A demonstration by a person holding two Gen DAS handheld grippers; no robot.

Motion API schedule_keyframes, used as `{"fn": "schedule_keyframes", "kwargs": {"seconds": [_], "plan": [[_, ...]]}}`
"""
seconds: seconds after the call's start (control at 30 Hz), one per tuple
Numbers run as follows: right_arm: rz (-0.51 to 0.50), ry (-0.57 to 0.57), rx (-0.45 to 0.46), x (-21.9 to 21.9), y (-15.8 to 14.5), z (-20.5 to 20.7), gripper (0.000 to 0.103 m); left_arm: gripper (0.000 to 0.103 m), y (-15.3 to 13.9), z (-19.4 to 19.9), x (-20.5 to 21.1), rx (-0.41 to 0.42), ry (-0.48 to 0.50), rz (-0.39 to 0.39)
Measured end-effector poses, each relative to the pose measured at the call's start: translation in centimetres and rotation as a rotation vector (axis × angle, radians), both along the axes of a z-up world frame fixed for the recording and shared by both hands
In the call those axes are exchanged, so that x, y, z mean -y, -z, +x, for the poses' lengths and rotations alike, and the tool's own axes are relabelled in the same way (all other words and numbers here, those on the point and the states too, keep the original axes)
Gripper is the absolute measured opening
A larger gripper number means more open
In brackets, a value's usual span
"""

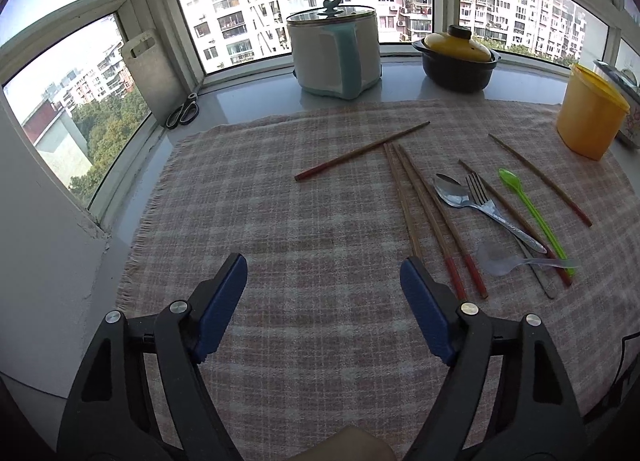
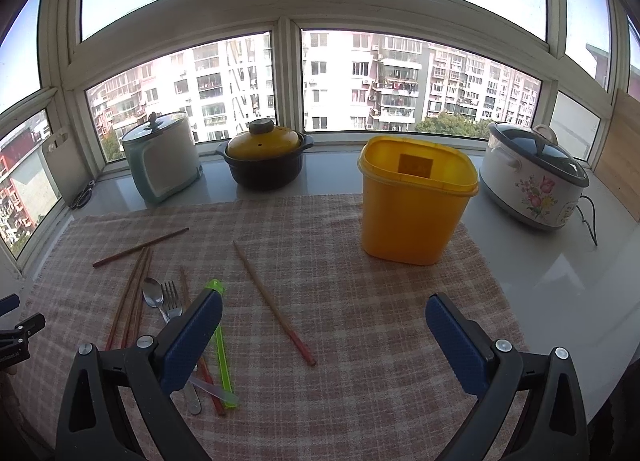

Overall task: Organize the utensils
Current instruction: 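Lower the left tool onto a red-tipped chopstick and close it while the right tool grasps another chopstick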

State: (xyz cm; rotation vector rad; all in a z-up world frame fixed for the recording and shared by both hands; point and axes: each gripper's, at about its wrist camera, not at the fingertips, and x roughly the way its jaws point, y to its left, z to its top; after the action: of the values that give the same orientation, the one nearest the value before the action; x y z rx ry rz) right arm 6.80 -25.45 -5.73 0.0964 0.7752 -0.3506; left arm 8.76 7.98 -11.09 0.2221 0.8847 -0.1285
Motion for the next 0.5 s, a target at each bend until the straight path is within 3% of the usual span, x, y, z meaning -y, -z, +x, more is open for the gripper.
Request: {"fn": "schedule_keyframes", "kwargs": {"seconds": [0.1, 0.33, 0.5], "plan": [[-0.001, -0.023, 0.002, -0.2, 0.6, 0.5, 0.103, 0.080, 0.2, 1.2, -0.3, -0.027, 0.036, -0.040], [0.054, -0.115, -0.050, 0.0, 2.4, 2.6, 0.094, 0.080, 0.4, 5.1, 1.0, 0.037, 0.096, 0.078], [0.044, -0.140, -0.106, 0.3, 3.7, 3.9, 0.085, 0.075, 1.2, 9.1, 1.6, -0.030, 0.185, 0.022]]}}
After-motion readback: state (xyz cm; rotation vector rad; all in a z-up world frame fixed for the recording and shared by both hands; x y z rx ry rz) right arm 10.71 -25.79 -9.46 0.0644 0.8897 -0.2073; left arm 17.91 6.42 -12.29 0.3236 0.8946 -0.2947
